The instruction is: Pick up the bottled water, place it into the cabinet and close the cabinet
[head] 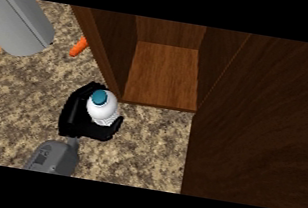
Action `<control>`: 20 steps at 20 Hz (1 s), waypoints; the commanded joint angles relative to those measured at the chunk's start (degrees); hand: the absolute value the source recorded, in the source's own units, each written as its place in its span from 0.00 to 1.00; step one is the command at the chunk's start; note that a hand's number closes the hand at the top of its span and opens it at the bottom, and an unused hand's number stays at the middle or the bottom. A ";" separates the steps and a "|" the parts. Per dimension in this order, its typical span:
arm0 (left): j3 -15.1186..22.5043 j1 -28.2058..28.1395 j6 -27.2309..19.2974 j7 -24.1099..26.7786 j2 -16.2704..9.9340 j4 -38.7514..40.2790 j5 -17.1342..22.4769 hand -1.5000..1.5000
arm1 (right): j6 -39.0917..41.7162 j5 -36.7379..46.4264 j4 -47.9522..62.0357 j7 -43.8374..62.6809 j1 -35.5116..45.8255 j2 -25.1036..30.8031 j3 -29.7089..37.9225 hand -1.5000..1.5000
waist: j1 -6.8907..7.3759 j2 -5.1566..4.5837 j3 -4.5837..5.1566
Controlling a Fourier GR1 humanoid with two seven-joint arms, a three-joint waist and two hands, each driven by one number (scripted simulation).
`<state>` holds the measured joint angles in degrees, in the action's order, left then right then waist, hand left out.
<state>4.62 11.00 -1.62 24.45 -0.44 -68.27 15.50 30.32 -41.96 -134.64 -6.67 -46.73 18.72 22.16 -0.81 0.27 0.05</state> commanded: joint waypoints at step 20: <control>12.51 28.34 -32.18 -11.45 0.43 17.20 1.79 1.00 | -1.41 -11.18 -8.07 4.42 -1.44 1.27 4.30 0.00 | -1.56 -0.48 0.05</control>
<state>17.15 34.91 -31.90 13.73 -0.01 -56.95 16.60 31.01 -44.90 -133.98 -5.47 -45.43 20.13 24.59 -1.95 -0.16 0.08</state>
